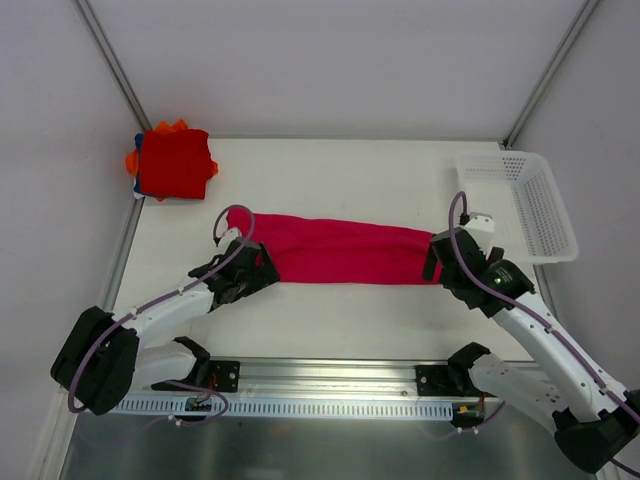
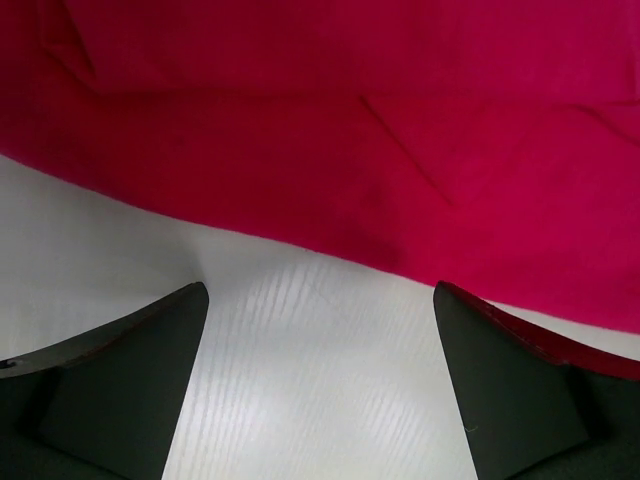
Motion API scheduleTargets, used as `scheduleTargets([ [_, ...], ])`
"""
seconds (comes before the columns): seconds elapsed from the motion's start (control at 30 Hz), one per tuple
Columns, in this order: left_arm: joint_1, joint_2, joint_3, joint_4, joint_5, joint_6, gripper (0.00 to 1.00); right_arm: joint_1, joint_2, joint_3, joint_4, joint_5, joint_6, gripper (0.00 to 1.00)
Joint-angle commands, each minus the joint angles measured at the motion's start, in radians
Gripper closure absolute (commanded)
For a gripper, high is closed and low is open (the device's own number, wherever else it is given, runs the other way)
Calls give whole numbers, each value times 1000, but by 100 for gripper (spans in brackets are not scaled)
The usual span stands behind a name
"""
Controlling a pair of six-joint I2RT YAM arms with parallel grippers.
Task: Fold and stack the t-shirts
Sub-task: Fold the tshirt
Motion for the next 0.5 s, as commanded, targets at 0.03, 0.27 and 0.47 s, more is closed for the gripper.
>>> scheduleTargets([
  [0.03,-6,62,28,18,-120,-56,1,6,-63,11,-51,41,6,1],
  [0.27,-2,185,98,39,-209,-84,1,6,-71,20,-62,75,-16,1],
  [0.47,72,309,201,50,-161,-47,1,6,-17,26,-61,119,-34,1],
])
